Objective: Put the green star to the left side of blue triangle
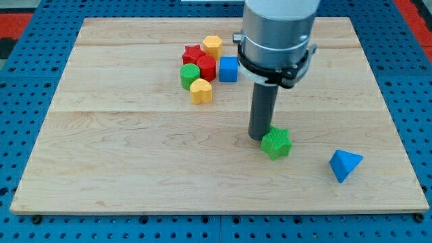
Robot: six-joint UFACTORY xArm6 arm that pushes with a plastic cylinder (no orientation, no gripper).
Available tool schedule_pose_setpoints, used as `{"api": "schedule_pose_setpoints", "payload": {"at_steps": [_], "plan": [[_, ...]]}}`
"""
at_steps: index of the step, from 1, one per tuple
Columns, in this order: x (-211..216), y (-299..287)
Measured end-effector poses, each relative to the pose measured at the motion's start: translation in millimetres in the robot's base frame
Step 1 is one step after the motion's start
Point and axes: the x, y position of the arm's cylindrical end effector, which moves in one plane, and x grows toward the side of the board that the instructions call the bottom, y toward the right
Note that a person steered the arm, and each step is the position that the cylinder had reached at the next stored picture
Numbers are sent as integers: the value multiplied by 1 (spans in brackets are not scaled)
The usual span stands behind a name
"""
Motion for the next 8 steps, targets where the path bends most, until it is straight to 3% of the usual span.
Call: {"api": "schedule_pose_setpoints", "payload": {"at_steps": [8], "plan": [[6, 72]]}}
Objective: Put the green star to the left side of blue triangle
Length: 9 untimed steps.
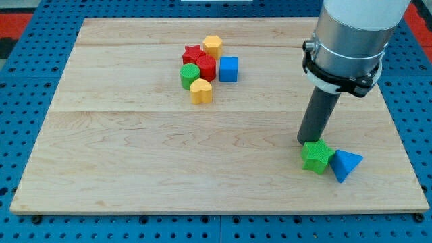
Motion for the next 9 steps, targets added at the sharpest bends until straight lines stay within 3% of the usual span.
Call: {"api": "schedule_pose_setpoints", "payload": {"at_steps": [9], "plan": [[10, -1]]}}
